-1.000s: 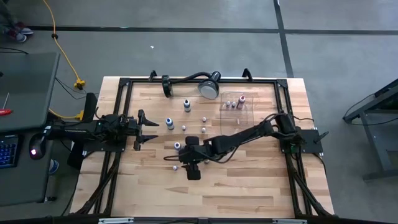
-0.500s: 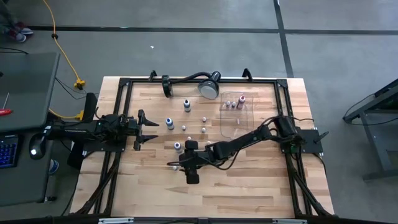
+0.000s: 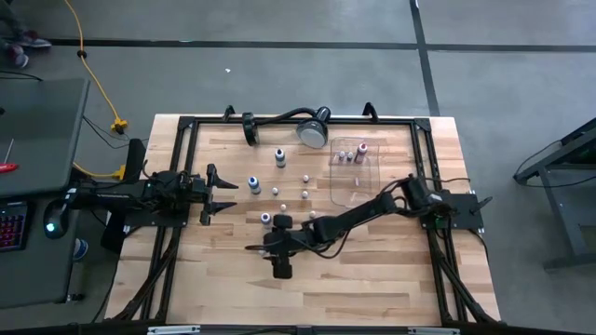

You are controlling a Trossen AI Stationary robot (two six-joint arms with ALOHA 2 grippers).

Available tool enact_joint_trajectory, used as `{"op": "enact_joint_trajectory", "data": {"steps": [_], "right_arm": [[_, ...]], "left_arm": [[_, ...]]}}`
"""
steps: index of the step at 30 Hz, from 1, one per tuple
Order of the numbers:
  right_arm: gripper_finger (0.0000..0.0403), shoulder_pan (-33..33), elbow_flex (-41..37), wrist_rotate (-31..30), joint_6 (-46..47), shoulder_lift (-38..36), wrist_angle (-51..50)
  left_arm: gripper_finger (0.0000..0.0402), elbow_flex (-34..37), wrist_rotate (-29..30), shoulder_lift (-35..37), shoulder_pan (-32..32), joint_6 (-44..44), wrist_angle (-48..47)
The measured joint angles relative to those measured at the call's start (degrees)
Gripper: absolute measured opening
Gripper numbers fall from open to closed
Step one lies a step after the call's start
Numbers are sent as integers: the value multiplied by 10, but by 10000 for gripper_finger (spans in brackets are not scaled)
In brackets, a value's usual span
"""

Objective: Pick & Place food coloring
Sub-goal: Put the small blue food coloring bottle into the transparent bin

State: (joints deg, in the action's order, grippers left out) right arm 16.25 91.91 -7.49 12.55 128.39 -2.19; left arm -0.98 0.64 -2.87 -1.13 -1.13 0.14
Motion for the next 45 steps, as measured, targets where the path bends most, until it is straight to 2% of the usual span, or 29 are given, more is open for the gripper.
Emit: {"op": "enact_joint_trajectory", "data": {"steps": [8,19,26,31,45], "right_arm": [[222,-2,42,-6,-9,11,-55],[222,-13,148,6,-54,12,-218],[222,-17,288,64,-77,85,-338],[222,-19,361,68,-96,124,-399],[222,-24,365,65,-116,146,-402]], "left_arm": [[239,0,0,0,0,0,0],[239,0,0,0,0,0,0],[239,0,0,0,0,0,0],[239,0,0,0,0,0,0],[239,0,0,0,0,0,0]]}}
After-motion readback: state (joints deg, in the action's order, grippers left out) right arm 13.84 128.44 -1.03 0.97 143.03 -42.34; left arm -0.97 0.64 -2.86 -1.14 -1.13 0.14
